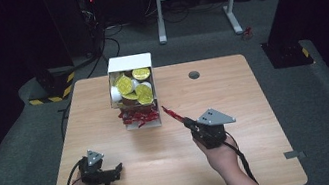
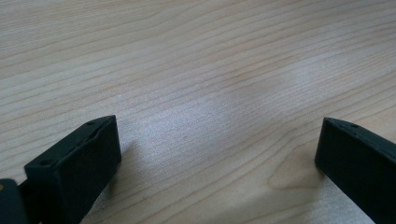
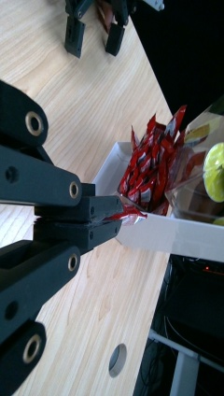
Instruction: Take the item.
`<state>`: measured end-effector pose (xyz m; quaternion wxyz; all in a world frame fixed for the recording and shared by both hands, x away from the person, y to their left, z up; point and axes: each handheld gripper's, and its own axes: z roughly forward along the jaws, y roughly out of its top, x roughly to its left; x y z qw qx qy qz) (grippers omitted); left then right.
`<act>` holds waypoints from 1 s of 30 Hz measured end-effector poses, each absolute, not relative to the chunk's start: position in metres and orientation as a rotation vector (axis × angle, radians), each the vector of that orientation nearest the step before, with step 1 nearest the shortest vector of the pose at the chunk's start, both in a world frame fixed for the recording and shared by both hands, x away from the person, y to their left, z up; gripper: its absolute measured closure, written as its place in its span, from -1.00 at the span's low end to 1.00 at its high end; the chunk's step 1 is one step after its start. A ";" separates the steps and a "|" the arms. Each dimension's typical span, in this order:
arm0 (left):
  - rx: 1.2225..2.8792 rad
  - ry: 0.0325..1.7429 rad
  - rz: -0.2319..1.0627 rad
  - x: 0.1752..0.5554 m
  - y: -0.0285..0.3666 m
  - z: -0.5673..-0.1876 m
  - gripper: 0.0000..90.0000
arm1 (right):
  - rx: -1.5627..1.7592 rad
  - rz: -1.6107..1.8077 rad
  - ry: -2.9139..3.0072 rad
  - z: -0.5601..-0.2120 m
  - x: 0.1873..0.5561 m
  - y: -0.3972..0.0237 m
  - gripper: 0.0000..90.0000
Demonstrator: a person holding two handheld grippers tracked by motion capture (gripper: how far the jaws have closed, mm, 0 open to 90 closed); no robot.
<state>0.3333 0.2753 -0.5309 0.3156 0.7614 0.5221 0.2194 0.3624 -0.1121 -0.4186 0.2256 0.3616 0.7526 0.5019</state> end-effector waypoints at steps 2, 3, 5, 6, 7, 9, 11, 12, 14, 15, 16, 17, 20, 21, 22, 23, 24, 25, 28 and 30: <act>2.004 1.376 0.578 0.333 0.275 -0.531 -0.99 | 1.003 1.377 2.072 -0.419 0.363 -0.114 0.99; 2.005 1.375 0.578 0.333 0.275 -0.531 -0.99 | 1.007 1.376 2.069 -0.420 0.363 -0.115 0.99; 2.003 1.377 0.579 0.333 0.275 -0.531 -0.99 | 1.015 1.366 2.065 -0.421 0.364 -0.118 0.99; 2.013 1.372 0.577 0.333 0.276 -0.531 -0.99 | 1.014 1.363 2.063 -0.421 0.365 -0.119 0.99; 2.012 1.373 0.577 0.333 0.276 -0.531 -0.99 | 1.023 1.361 2.059 -0.422 0.365 -0.120 0.99; 2.012 1.373 0.578 0.333 0.276 -0.531 -0.99 | 1.034 1.350 2.056 -0.424 0.367 -0.124 0.99; 2.012 1.373 0.577 0.333 0.276 -0.531 -0.99 | 1.042 1.346 2.051 -0.425 0.368 -0.126 0.99; 2.012 1.373 0.578 0.333 0.276 -0.531 -0.99 | 1.044 1.342 2.048 -0.426 0.368 -0.127 0.99; 2.011 1.372 0.579 0.333 0.276 -0.531 -0.99 | 1.057 1.338 2.045 -0.428 0.369 -0.130 0.99; 2.012 1.373 0.578 0.333 0.276 -0.531 -0.99 | 1.063 1.331 2.042 -0.429 0.370 -0.131 0.99; 2.013 1.373 0.577 0.333 0.276 -0.531 -0.99 | 1.070 1.330 2.039 -0.430 0.371 -0.133 0.99; 2.012 1.373 0.578 0.333 0.276 -0.531 -0.99 | 1.074 1.325 2.039 -0.430 0.371 -0.134 0.99; 2.013 1.373 0.577 0.333 0.276 -0.531 -0.99 | 1.083 1.312 2.031 -0.432 0.373 -0.138 0.99; 2.013 1.373 0.578 0.333 0.276 -0.531 -0.99 | 1.089 1.310 2.030 -0.432 0.373 -0.139 0.99; 2.013 1.373 0.578 0.333 0.276 -0.531 -0.99 | 1.089 1.306 2.027 -0.432 0.374 -0.140 0.99; 2.013 1.372 0.578 0.333 0.276 -0.531 -0.99 | 1.093 1.306 2.023 -0.433 0.374 -0.142 0.99; 2.013 1.373 0.577 0.333 0.276 -0.531 -0.99 | 1.097 1.300 2.021 -0.433 0.375 -0.143 0.99; 2.013 1.372 0.578 0.333 0.276 -0.531 -0.99 | 1.100 1.294 2.017 -0.434 0.376 -0.145 0.99; 2.010 1.374 0.578 0.333 0.275 -0.531 -0.99 | 1.119 1.285 2.004 -0.435 0.378 -0.150 0.99; 2.013 1.372 0.578 0.333 0.276 -0.531 -0.99 | 1.128 1.280 1.996 -0.436 0.380 -0.153 0.99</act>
